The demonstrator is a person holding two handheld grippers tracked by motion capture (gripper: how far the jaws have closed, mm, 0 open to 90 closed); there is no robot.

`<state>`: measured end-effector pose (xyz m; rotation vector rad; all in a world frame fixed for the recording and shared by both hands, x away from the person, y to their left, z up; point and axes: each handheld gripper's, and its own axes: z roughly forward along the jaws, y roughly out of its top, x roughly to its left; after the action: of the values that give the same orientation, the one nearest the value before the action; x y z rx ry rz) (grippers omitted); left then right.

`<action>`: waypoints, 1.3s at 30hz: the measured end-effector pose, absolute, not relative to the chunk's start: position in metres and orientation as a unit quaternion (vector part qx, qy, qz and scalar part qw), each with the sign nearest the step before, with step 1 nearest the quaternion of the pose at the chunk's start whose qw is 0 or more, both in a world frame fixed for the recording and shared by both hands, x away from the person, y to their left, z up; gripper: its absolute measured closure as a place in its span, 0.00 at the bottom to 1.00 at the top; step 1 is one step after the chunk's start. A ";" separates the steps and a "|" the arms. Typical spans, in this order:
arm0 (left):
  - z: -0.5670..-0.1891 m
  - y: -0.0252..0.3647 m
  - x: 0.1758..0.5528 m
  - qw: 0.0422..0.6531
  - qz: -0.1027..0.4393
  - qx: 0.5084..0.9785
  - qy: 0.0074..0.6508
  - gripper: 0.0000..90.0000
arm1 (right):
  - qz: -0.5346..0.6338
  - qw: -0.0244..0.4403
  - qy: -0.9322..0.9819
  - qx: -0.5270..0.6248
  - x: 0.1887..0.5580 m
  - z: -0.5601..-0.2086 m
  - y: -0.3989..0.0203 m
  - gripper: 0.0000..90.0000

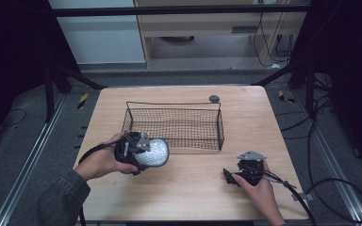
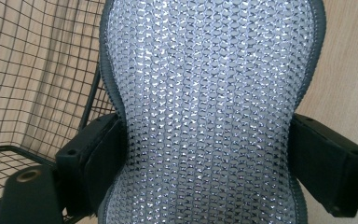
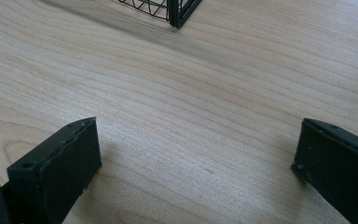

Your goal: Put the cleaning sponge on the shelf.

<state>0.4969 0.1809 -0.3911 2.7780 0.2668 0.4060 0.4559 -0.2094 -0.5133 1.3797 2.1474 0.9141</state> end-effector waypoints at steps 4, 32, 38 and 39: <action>-0.388 0.179 0.497 0.156 0.152 0.972 0.092 0.15 | 0.329 0.213 0.774 0.497 0.456 -0.513 -0.209 0.01; -0.355 0.179 0.517 0.146 0.190 0.967 0.092 0.19 | 0.329 0.214 0.774 0.497 0.456 -0.513 -0.209 0.01; -0.349 0.182 0.526 0.142 0.198 0.965 0.095 0.19 | 0.329 0.214 0.774 0.497 0.456 -0.513 -0.209 0.01; -0.349 0.182 0.526 0.142 0.198 0.965 0.095 0.19 | 0.329 0.214 0.774 0.497 0.456 -0.513 -0.209 0.01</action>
<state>0.5261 0.1820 -0.3488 2.7857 0.2735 0.5701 0.4561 -0.2093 -0.5133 1.3780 2.1471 0.9130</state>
